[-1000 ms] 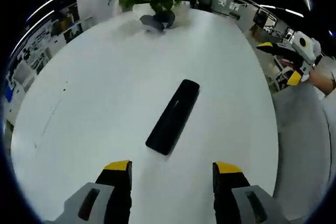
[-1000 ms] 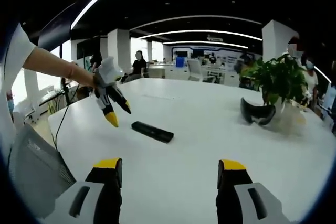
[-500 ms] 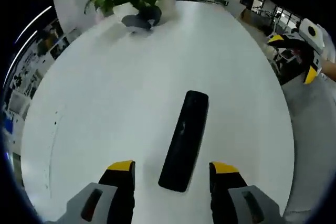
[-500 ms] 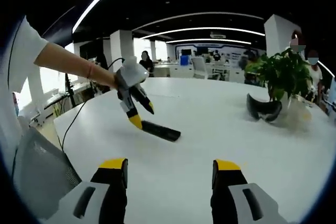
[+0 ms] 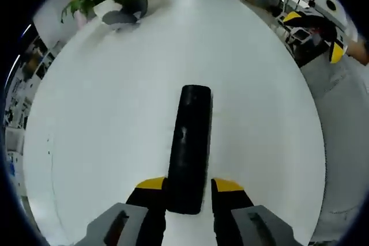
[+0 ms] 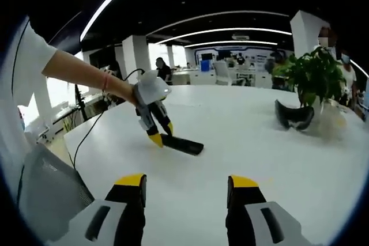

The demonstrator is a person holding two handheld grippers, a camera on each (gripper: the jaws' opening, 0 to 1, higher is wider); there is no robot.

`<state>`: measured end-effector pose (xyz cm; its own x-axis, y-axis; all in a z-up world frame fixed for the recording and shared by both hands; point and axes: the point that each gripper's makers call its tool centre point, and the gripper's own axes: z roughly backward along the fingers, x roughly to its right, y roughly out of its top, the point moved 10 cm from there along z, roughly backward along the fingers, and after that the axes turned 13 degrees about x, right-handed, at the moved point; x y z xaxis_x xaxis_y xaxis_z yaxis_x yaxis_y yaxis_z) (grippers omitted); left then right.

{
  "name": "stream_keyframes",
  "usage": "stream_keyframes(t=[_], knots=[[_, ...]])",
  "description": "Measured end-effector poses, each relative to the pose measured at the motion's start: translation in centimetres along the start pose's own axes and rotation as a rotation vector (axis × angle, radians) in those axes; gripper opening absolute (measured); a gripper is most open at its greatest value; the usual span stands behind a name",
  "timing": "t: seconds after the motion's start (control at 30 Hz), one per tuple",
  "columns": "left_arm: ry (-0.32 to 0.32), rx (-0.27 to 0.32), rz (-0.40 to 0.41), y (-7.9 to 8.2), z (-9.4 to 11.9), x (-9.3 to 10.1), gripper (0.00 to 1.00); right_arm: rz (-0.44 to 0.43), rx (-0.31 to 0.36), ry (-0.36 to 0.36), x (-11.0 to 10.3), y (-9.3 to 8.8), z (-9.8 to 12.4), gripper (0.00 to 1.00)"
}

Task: Press the specified remote control buttons in sequence, fully releasing each button before pressing the next.

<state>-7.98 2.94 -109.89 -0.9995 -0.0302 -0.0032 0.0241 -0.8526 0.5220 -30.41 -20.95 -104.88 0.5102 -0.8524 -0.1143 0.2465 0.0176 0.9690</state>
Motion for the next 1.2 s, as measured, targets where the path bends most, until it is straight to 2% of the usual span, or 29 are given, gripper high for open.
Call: stream_keyframes(t=[0.03,0.13,0.3,0.67,0.87,1.2], knots=[[0.008,-0.014,-0.020,0.0,0.0,0.0,0.24,0.003,-0.001,0.002,0.0,0.0,0.0,0.54],[0.027,-0.028,0.016,0.3,-0.2,0.1,0.23,0.009,-0.005,0.003,0.0,0.0,0.0,0.52],[0.026,-0.034,0.027,0.2,0.0,0.7,0.23,0.012,-0.010,0.001,0.0,0.0,0.1,0.51],[0.026,-0.028,0.027,-0.4,0.3,3.0,0.23,0.035,-0.039,0.015,-0.2,-0.2,-0.1,0.48],[0.038,-0.015,0.055,-0.8,0.4,3.9,0.23,0.040,-0.043,0.018,-0.3,-0.3,-0.1,0.48],[0.026,-0.013,0.041,-1.0,0.5,5.9,0.23,0.052,-0.048,0.018,-0.2,-0.3,-0.1,0.47]])
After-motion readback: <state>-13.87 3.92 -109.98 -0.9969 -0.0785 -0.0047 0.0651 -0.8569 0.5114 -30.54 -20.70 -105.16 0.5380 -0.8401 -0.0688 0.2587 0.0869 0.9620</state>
